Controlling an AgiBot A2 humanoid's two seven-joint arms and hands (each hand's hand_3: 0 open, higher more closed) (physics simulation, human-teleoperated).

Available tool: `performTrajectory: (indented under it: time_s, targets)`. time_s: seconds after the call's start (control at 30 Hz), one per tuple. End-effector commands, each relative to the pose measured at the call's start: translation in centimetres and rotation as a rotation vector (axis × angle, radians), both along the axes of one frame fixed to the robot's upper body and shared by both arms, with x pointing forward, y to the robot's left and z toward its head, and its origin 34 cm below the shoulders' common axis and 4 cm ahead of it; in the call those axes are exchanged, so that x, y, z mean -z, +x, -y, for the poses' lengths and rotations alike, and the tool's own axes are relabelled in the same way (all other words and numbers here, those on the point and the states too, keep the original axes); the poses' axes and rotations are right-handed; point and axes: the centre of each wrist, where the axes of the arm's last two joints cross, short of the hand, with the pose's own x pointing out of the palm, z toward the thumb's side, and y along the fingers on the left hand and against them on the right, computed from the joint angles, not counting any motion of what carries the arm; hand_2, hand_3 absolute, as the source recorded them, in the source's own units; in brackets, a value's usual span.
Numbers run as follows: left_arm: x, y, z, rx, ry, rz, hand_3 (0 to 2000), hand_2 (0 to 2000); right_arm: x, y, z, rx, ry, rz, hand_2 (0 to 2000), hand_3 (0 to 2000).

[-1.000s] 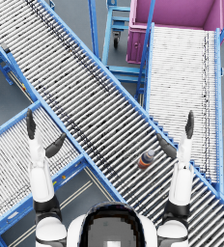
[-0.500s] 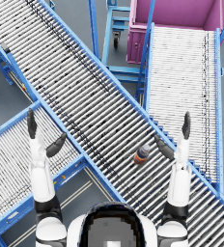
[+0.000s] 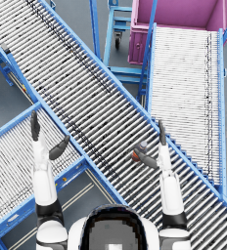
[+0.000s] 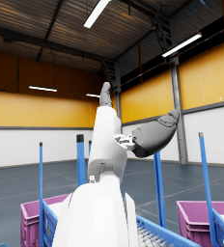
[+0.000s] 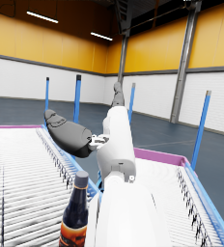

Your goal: Pick up the oil and place it on the left assembly line, put the cola on the right, and keep Sprite still

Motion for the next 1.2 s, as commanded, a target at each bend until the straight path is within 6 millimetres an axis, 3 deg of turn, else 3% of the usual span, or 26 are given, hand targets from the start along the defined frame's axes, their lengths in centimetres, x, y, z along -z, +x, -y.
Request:
performTrajectory:
  time_s: [0.03, 0.6, 0.97, 1.0, 1.03, 1.17, 1.2]
  targets:
    - [0.0, -0.1, 0.0, 0.000, 0.000, 0.003, 0, 0, 2.4, 0.5, -0.6, -0.021, -0.019, -0.096, 0, 0]
    - [0.6, 1.4, -0.1, 0.002, -0.016, -0.044, 0, 0, 13.8, 5.4, -3.4, -0.043, -0.065, -0.558, 0, 0]
    - [0.3, 1.6, -0.4, -0.007, -0.028, -0.036, 0, 0, 17.6, 7.5, -5.2, -0.046, -0.098, -0.737, 0, 0]
    - [0.3, 1.6, -0.6, -0.014, -0.033, -0.036, 0, 0, 17.2, 6.8, -4.8, -0.040, -0.086, -0.708, 1361, 327]
    - [0.1, 1.7, -0.8, -0.020, -0.036, -0.031, 0, 0, 17.5, 7.7, -5.2, -0.024, -0.092, -0.732, 2000, 653]
    - [-0.1, 1.6, -0.9, -0.024, -0.039, -0.022, 0, 0, 17.2, 8.0, -5.3, 0.004, -0.089, -0.720, 2000, 1960]
    - [-0.1, 1.6, -0.8, -0.021, -0.038, -0.022, 0, 0, 17.0, 8.2, -5.1, 0.032, -0.075, -0.715, 2000, 2000]
